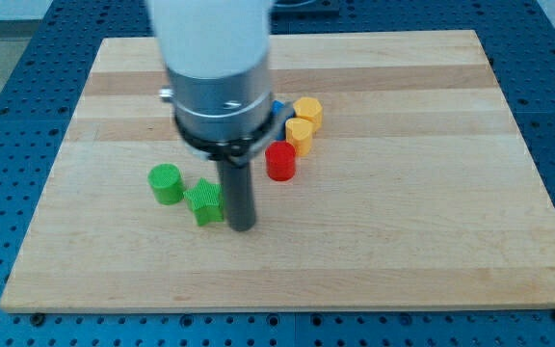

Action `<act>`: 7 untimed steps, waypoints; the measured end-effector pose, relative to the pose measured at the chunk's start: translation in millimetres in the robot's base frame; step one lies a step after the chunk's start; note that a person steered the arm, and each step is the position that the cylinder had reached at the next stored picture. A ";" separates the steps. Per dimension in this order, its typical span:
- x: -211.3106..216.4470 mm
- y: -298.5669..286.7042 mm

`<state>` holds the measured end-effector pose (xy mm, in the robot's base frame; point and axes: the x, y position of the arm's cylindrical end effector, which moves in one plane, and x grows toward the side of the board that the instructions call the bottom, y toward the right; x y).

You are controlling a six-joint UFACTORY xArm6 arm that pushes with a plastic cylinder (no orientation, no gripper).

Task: Place the red circle at the bottom right side of the red star

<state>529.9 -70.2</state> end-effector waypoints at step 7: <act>-53.4 -24.0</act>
<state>476.5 -94.2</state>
